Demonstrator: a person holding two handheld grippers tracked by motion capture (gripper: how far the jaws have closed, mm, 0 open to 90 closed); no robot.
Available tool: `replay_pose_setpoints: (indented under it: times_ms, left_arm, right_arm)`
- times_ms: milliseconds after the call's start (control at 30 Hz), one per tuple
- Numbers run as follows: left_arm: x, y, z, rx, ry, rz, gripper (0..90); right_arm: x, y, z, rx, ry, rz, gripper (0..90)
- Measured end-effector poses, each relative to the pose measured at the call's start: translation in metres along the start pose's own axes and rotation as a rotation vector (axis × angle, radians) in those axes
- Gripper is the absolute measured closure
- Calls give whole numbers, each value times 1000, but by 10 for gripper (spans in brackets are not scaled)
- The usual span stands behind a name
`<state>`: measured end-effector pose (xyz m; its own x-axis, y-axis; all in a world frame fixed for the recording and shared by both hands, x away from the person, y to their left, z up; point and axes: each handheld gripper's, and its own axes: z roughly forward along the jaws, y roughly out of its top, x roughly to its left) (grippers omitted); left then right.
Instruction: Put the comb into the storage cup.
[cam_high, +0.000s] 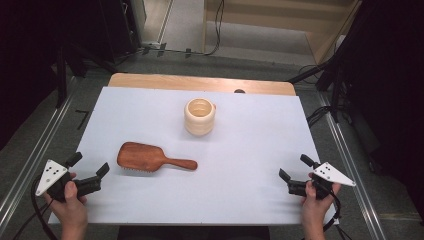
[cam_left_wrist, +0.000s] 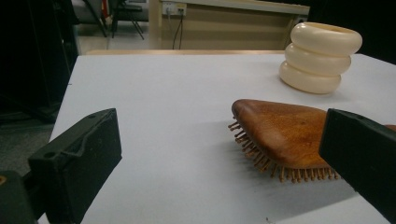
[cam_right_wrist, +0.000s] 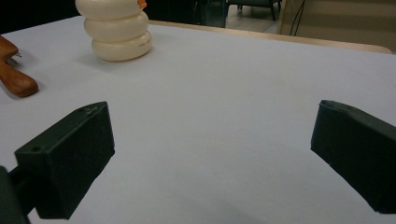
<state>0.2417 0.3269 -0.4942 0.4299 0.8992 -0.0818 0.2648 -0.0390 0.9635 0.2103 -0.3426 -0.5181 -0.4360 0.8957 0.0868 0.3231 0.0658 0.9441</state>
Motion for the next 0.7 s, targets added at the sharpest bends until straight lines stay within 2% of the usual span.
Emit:
replay_pose_setpoints:
  times_ms: [267,367,467,600,700]
  left_arm:
    - [-4,-1,0,14,-20,30,0]
    - [-5,-2,-1,14,-22,36,0]
    - [-6,-2,0,15,-22,37,0]
    - [-5,-2,-1,12,-25,37,0]
    - [-5,-2,-1,8,-30,34,0]
  right_arm:
    - [5,8,-2,20,41,-23,0]
    - [13,16,0,40,61,-54,0]
    - [17,21,1,41,79,-58,0]
    - [23,31,3,65,119,-38,0]
    - [24,36,5,73,127,-52,0]
